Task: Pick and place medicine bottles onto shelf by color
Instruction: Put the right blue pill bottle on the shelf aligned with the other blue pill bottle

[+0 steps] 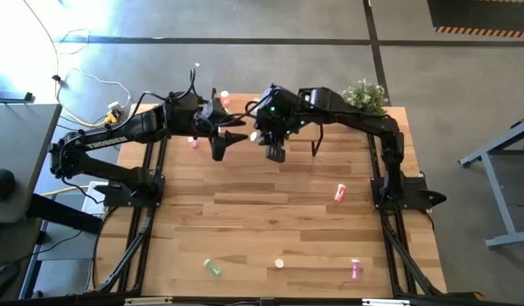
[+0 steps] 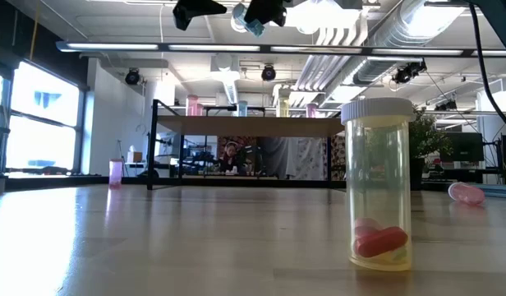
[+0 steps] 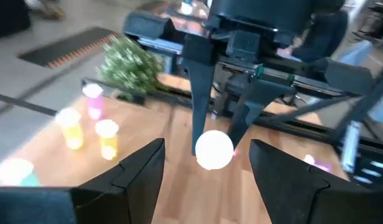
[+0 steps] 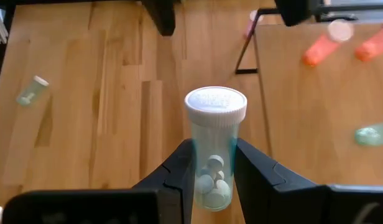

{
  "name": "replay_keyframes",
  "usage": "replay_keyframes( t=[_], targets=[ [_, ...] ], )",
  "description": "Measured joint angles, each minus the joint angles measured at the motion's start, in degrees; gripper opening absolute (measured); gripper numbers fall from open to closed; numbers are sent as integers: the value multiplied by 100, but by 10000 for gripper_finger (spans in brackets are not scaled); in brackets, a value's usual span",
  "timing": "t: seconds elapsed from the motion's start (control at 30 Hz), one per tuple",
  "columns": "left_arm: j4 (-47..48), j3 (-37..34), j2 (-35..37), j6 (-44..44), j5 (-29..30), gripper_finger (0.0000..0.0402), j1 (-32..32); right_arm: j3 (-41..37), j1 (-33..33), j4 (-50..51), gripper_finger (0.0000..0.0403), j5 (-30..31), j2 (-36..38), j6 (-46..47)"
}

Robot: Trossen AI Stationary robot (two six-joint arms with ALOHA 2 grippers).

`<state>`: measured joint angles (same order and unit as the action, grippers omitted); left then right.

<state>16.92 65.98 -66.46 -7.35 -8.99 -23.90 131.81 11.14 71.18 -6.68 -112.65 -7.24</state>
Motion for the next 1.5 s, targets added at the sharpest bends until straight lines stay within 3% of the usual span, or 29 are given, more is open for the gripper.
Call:
replay_keyframes(
  t=[0.3, 0.77, 1.5],
  targets=[
    [174, 0, -142, -452, -600, 223, 6, -4, -272, -22, 78, 5, -163, 387],
    [745, -1, -327, -451, -841, 223, 166, -4, -427, -145, 78, 5, -202, 487],
    [450, -2, -638, -358, -835, 215, 306, 2, -457, -190, 78, -43, -262, 487]
  ],
)
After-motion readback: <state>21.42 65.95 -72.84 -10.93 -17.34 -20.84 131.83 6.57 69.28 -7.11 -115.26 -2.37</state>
